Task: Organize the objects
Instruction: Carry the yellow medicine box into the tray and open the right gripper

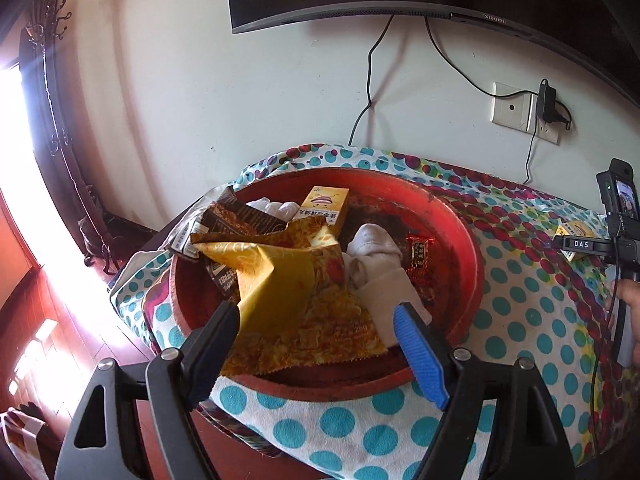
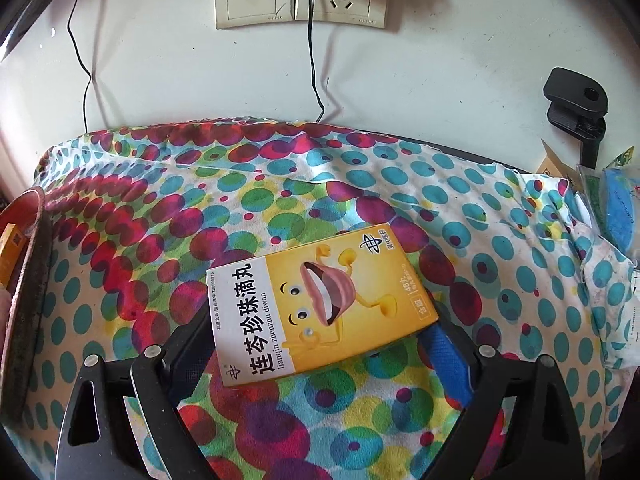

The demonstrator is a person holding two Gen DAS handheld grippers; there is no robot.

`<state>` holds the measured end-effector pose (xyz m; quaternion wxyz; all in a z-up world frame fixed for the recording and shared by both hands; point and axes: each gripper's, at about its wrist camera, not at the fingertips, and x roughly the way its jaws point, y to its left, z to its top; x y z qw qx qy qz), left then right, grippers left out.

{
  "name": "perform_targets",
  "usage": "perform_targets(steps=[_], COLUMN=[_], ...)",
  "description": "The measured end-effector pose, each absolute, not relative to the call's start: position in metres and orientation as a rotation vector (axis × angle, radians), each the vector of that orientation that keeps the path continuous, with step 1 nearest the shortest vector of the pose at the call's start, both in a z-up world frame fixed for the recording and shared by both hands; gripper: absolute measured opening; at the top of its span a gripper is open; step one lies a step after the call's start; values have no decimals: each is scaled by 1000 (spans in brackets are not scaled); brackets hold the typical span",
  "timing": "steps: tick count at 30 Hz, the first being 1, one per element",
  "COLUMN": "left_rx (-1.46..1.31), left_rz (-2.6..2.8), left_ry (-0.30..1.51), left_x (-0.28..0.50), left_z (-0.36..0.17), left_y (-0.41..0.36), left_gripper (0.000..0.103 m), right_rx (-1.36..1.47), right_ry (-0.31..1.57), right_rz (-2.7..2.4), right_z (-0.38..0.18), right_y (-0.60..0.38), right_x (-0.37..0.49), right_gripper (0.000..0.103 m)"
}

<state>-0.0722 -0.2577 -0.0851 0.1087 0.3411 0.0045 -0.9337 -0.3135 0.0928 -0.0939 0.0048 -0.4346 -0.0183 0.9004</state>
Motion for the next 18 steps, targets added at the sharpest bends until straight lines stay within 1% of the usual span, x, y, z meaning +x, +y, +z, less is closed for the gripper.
perform_targets(steps=[3, 8, 18], left_rx=[1041, 1053, 1027], left_rz=[-2729, -2717, -2722], left_ry=[46, 77, 124], left_x=[-65, -57, -43], left_z=[-90, -95, -91], left_y=[-261, -267, -282], left_gripper=[81, 81, 81], right_rx=[-1344, -1304, -1310], right_ry=[-57, -155, -275], right_rz=[2859, 2939, 3072], right_z=[-82, -64, -44], right_y=[85, 52, -38], right_x=[-302, -285, -264], right_gripper=[93, 93, 93])
